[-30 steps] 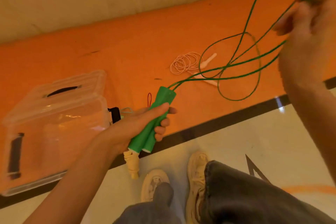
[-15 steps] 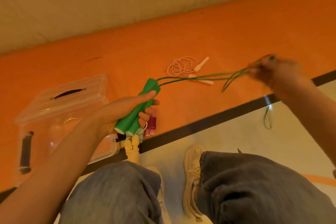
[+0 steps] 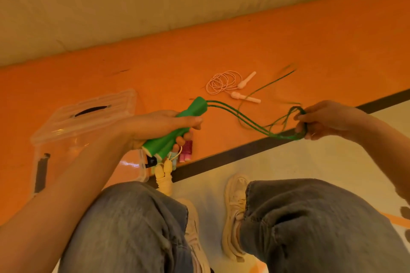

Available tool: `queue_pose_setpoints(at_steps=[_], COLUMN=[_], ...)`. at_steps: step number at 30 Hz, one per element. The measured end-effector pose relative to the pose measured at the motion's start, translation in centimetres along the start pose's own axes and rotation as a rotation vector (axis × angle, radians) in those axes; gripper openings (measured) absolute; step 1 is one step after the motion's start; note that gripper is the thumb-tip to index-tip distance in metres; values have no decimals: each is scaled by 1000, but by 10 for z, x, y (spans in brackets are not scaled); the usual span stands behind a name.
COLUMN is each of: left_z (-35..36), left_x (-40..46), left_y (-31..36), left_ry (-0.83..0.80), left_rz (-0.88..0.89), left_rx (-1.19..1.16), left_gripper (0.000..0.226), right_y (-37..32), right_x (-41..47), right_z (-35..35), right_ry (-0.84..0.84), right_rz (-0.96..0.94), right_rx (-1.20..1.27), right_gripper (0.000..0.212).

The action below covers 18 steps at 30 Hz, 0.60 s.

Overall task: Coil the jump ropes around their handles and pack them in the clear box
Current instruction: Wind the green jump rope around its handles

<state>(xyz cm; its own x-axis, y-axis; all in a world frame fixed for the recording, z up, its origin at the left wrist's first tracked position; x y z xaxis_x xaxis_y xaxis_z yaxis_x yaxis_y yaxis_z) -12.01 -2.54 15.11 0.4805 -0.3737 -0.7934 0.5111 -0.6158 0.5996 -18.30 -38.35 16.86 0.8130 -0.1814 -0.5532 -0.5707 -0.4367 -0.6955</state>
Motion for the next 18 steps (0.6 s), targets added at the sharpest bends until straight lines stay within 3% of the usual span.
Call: queue_pose_setpoints(at_steps=[5, 9, 14, 16, 18], left_z=[-3, 18, 47, 51, 53], left_x=[-6, -23, -45, -47, -48], left_y=[8, 32, 63, 66, 63], left_ry=[-3, -34, 90, 187, 319], left_rz=[-64, 65, 307, 366, 400], left_rx=[-35, 6, 77, 149, 246], left_gripper=[86, 69, 38, 31, 32], right_y=[-3, -3, -17, -26, -29], right_x=[-2, -4, -29, -40, -45], right_z=[-18, -37, -49, -50, -45], right_ry=[311, 607, 893, 913, 906], right_rz=[-148, -230, -607, -725, -725], right_rx=[711, 1085, 912, 851, 829], right_gripper=[20, 20, 15, 12, 12])
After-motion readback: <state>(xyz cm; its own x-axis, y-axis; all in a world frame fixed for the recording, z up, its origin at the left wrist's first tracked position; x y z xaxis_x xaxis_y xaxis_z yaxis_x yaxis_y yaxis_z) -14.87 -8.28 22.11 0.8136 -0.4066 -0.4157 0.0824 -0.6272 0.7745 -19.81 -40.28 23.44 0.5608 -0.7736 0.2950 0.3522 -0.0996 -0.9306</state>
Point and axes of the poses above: each hand's wrist, its own x-axis towards the middle knuckle, its own z-axis out of the palm, y = z × x, the point moved 1 cm from there along x, towards the middle knuckle, and after that the axes turned 10 degrees about -z, right-handed, at the moved point
